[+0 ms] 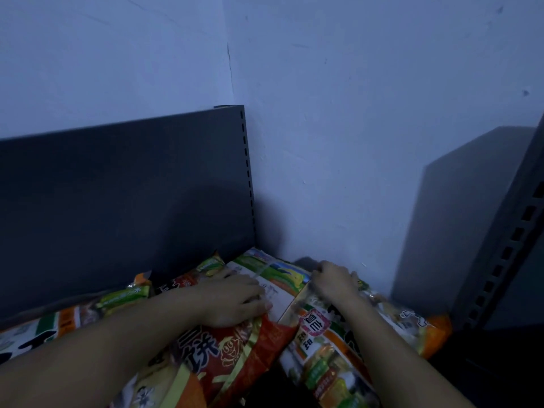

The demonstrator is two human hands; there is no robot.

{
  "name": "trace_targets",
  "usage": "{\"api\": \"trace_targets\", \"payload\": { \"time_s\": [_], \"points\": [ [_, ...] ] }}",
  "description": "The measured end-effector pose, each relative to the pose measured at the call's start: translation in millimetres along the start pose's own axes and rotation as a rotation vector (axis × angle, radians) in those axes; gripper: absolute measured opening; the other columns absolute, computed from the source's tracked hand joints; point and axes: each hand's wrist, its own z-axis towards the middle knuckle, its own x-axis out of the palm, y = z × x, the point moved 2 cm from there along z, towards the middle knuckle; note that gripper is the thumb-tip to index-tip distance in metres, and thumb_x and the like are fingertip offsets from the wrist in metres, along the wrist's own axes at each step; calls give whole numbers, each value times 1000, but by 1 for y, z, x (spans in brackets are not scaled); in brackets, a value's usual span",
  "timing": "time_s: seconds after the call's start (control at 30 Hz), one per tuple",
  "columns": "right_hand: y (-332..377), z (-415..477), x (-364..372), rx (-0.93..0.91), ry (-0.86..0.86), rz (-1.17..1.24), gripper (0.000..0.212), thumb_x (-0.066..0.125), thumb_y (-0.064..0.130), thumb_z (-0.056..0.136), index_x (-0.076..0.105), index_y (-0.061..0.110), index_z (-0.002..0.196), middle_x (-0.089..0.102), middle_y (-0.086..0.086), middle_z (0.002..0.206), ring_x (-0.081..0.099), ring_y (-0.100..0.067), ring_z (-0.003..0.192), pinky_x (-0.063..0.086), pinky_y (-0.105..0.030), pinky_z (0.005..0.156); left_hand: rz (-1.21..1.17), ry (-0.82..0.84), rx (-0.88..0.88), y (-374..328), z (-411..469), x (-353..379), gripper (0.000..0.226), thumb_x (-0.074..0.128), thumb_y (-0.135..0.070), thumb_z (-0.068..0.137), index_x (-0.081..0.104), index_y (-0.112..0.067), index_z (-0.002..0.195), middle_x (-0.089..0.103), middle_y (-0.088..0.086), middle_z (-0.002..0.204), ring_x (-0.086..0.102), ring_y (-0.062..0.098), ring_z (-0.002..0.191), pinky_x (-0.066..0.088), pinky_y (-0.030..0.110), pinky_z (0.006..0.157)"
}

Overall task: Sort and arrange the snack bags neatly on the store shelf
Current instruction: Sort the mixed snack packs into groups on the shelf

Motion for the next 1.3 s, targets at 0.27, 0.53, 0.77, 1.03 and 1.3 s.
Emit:
{"api": "trace_targets", "payload": {
  "time_s": [0.27,0.53,0.77,1.03,1.3],
  "points": [
    [60,-58,-17,-274,-407,547,24,49,10,91,60,12,112,62,-4,107,57,-18,96,38,-24,74,-248,-473,40,10,0,-10,112,27,-91,60,-20,-34,144,-11,-23,147,-8,2,141,-7,16,113],
    [106,-112,-25,-571,-402,558,31,40,31,97,51,14,120,51,0,111,47,-15,99,34,-24,79,-279,-884,101,32,8,-16,75,71,-17,80,33,-35,142,41,-14,144,35,10,136,14,6,106],
    [81,-107,-44,-541,-267,698,27,40,25,99,47,15,123,45,0,121,49,-13,105,38,-24,84,-168,-849,82,14,-18,-32,69,59,-58,61,49,-26,121,51,-13,111,45,7,103,31,24,90],
    [-39,-40,-39,16,-19,0,34,45,29,91,53,15,121,57,-10,119,53,-29,107,45,-45,94,-230,-833,99,16,-37,-33,68,50,-68,63,43,-33,122,45,-19,109,35,-2,99,26,25,91],
    [-33,-59,-4,36,146,-362,102,32,85,74,9,21,150,18,-15,155,22,-39,138,19,-60,109,-235,-794,98,19,-45,-31,64,48,-70,66,40,-36,120,43,-24,108,37,0,102,26,27,93]
  ]
}}
